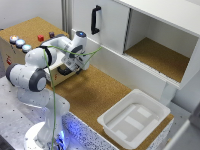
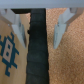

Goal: Push the drawer

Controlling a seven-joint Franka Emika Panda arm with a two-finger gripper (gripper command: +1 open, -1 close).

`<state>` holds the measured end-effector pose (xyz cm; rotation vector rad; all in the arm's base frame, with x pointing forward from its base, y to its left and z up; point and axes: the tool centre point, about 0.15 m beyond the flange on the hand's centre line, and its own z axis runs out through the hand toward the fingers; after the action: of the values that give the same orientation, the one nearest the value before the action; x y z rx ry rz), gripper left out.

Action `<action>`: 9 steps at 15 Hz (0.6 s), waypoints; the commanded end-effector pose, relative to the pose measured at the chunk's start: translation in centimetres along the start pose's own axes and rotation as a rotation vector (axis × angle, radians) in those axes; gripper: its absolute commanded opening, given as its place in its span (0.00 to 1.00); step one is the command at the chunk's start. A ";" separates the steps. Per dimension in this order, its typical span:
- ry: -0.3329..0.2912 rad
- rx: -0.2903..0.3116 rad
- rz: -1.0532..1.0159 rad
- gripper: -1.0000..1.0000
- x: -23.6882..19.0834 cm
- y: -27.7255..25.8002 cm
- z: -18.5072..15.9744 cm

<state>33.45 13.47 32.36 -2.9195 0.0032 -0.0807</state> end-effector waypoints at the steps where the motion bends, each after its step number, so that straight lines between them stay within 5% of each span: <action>1: -0.011 0.055 0.011 0.00 0.6 -0.3 2.1; 9: -0.037 0.052 -0.018 0.00 0.9 -2.3 2.9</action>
<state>33.39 13.93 32.05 -2.9039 0.0055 -0.0705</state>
